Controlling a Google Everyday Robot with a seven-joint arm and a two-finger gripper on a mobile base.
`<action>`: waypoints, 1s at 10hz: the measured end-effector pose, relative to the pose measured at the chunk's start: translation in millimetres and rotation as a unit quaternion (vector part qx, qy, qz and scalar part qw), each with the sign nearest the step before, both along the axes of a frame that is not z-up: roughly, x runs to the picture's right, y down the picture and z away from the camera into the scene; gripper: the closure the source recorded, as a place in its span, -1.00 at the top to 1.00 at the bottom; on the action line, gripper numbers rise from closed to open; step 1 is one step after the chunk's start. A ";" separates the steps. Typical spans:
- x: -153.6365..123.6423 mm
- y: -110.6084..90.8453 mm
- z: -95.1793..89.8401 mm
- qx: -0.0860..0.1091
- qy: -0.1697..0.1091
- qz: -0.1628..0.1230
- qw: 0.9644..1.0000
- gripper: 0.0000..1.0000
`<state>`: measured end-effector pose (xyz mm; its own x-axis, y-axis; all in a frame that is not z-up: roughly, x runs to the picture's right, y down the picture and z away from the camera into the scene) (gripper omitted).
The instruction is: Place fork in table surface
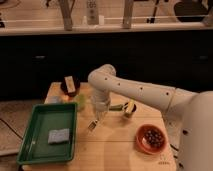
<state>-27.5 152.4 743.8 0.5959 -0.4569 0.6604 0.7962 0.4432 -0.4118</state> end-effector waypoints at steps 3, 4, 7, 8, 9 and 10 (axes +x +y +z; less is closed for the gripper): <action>0.7 3.0 -6.5 0.000 -0.010 -0.009 1.000 -1.00; 0.8 6.1 -8.4 -0.001 -0.014 -0.012 1.000 -1.00; 2.9 17.6 -12.1 -0.005 -0.018 -0.016 1.000 -1.00; 3.9 22.7 -11.7 -0.007 -0.019 -0.016 1.000 -1.00; 5.9 29.8 -10.4 -0.010 -0.018 -0.015 1.000 -1.00; 7.7 37.9 -7.7 -0.013 -0.016 -0.014 1.000 -1.00</action>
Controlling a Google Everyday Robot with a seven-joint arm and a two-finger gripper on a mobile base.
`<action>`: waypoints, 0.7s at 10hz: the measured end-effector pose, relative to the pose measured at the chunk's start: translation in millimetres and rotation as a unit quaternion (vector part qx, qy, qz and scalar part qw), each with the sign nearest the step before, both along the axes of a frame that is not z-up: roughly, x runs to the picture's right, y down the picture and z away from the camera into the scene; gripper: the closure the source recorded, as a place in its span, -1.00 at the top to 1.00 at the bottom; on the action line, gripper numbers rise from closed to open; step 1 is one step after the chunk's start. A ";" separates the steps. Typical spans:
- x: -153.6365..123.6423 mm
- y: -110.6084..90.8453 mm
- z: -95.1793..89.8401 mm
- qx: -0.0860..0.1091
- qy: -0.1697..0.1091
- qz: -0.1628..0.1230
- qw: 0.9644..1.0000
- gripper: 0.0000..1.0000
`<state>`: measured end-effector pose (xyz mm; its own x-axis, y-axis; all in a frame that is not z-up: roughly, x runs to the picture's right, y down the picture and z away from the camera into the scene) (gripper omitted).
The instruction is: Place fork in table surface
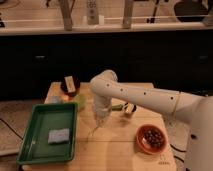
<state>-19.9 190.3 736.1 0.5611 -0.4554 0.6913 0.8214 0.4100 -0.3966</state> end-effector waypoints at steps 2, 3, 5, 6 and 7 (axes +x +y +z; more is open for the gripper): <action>5.3 19.3 9.7 -0.004 0.009 0.003 1.000 -1.00; 7.8 27.0 13.0 -0.007 0.013 0.005 1.000 -1.00; 10.6 44.2 24.3 -0.010 0.021 0.011 1.000 -1.00; 11.7 50.8 28.4 -0.012 0.024 0.014 1.000 -1.00; 12.3 54.8 32.0 -0.011 0.026 0.018 0.999 -1.00</action>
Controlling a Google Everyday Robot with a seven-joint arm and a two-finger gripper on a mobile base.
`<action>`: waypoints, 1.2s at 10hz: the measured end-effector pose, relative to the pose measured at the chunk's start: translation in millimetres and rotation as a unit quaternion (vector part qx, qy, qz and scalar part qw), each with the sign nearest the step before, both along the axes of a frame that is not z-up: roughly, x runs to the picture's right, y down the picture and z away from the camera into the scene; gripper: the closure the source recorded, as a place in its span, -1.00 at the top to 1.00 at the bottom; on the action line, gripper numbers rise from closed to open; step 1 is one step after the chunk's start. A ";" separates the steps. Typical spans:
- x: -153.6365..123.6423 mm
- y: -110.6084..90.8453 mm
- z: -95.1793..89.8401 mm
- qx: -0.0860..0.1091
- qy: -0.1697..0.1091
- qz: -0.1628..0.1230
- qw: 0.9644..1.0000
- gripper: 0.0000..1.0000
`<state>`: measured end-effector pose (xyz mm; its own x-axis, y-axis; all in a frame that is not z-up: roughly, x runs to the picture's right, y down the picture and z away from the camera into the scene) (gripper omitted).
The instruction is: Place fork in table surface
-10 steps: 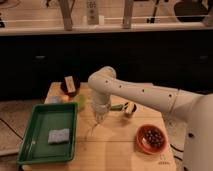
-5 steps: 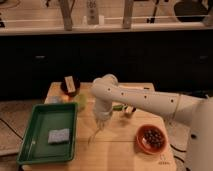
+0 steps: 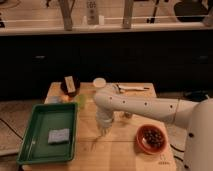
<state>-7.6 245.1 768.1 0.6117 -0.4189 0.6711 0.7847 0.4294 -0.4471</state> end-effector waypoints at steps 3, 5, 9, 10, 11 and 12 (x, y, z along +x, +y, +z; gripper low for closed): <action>-1.3 9.4 6.3 -0.002 -0.002 0.004 1.000 -1.00; -2.6 14.0 9.2 -0.007 -0.007 0.005 1.000 -1.00; -6.2 21.0 15.4 -0.020 -0.013 0.002 1.000 -0.44; -5.6 22.4 16.1 -0.024 -0.013 0.001 1.000 -0.20; -5.6 22.9 16.4 -0.025 -0.013 0.001 1.000 -0.02; -5.6 23.3 16.6 -0.027 -0.013 0.000 1.000 0.18</action>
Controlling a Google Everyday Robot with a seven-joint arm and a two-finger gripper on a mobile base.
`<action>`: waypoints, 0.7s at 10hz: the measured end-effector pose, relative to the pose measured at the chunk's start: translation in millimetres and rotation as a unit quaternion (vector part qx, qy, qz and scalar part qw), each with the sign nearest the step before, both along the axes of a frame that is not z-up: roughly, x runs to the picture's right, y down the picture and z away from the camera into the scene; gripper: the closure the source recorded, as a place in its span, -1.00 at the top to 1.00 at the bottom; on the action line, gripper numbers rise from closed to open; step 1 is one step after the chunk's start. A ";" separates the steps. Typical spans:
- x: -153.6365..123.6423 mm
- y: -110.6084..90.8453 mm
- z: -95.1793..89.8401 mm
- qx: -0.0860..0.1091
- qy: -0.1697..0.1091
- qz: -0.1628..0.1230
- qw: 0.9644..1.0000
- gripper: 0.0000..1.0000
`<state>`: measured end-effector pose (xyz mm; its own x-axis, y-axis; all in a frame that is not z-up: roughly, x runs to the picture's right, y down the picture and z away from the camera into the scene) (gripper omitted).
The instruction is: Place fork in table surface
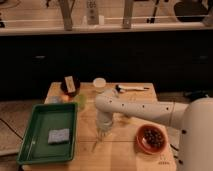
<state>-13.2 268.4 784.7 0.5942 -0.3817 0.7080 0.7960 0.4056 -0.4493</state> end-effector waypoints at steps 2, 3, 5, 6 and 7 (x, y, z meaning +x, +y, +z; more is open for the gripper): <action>-1.4 0.3 0.7 -0.003 -0.001 -0.003 1.000 0.54; -1.3 0.5 0.9 -0.004 -0.002 -0.004 1.000 0.60; -2.1 -0.5 1.8 -0.005 -0.004 -0.005 1.000 0.60; -2.7 -0.9 2.3 -0.005 -0.005 -0.005 1.000 0.60; -3.0 -2.0 2.5 -0.004 -0.006 -0.005 1.000 0.60</action>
